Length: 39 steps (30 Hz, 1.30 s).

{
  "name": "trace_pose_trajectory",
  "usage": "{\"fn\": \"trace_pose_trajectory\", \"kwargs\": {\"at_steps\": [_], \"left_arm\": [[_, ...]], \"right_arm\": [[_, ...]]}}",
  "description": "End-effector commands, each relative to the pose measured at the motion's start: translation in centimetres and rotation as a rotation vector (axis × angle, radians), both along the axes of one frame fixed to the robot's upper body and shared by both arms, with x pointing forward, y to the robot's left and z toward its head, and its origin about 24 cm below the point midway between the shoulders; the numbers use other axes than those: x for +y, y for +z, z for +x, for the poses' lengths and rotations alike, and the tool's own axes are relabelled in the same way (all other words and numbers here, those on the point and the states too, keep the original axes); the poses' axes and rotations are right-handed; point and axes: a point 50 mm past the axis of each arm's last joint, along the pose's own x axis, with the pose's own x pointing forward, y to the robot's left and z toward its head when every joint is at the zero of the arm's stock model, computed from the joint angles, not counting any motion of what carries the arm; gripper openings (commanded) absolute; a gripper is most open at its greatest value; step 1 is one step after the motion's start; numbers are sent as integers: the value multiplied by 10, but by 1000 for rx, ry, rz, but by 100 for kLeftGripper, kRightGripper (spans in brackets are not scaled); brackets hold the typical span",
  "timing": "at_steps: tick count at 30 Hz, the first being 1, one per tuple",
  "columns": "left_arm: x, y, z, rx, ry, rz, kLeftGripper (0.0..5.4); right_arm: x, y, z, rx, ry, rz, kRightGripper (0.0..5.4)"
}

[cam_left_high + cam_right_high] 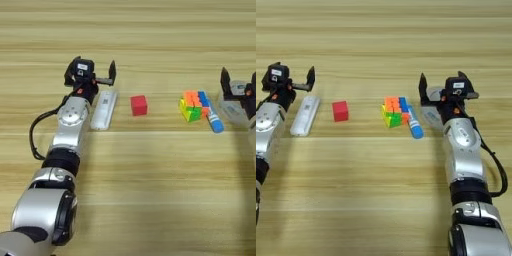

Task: Move the objects on the table

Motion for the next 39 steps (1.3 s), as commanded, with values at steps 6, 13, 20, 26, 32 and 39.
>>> {"fn": "trace_pose_trajectory", "kwargs": {"at_steps": [6, 13, 20, 26, 32, 39], "left_arm": [[1, 4, 2, -18, 9, 6, 540], [1, 5, 2, -18, 9, 5, 540], [2, 4, 2, -17, 9, 7, 540], [2, 4, 2, -17, 8, 7, 540], [2, 5, 2, -17, 8, 6, 540], [1, 5, 2, -18, 7, 6, 540]], "right_arm": [[-1, 4, 1, -14, 5, -20, 536], [1, 3, 0, -9, 17, -26, 536], [17, -3, -2, 19, 102, -78, 536], [38, -17, -5, 88, 217, -137, 536], [48, -28, -10, 142, 294, -199, 536], [58, -41, -14, 212, 360, -225, 536]]}}
